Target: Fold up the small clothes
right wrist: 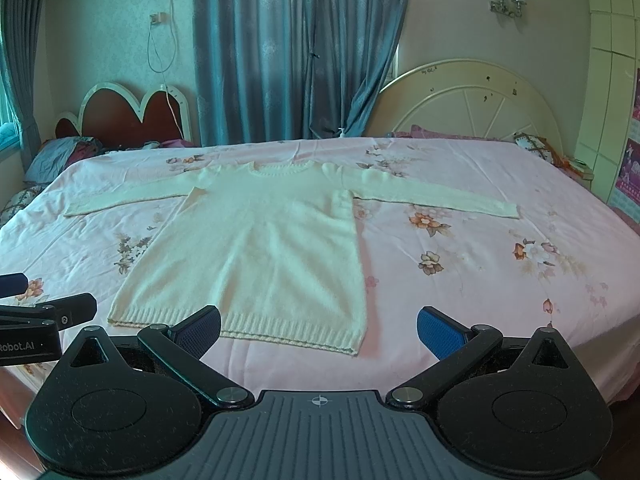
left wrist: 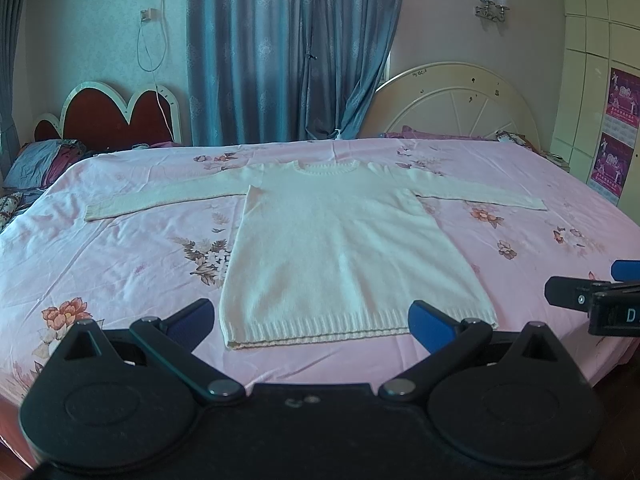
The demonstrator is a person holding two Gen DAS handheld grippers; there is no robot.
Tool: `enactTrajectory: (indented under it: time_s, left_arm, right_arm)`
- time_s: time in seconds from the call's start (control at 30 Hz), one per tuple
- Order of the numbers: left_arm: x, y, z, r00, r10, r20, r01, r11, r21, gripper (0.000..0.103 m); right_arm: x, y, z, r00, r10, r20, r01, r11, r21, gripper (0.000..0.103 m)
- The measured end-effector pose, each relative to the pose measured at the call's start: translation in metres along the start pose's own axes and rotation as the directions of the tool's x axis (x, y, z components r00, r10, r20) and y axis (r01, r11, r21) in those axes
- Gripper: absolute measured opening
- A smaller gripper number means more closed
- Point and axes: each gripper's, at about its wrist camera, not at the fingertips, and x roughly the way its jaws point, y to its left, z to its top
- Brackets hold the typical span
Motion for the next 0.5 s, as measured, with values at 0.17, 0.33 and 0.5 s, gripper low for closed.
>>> enactTrajectory:
  time_s: [0.17,0.33,0.5]
  left_arm:
    - [-0.0005,-0.0010,-0.0027,1.000,-0.004,0.003,0.004,1.000,-0.002,0.103]
    - [-0.0006,-0.0015,-0.0030,1.000,-0.003,0.004,0.003,1.000,-0.003,0.103]
    - [0.0002,-0.0013,-0.0036,1.000,-0.003,0.004,0.003,1.000,-0.003,0.103]
  right_arm:
    - [-0.0002,-0.0020,-0.0014,1.000,0.001,0.001,-0.001,1.000,0.000,0.103]
    - [-0.0003,-0.0022,-0.0009,1.000,0.001,0.002,-0.001,1.000,0.000,0.103]
    - [0.0000,-0.0021,-0.0011,1.000,0.000,0.001,0.000,1.000,0.001,0.103]
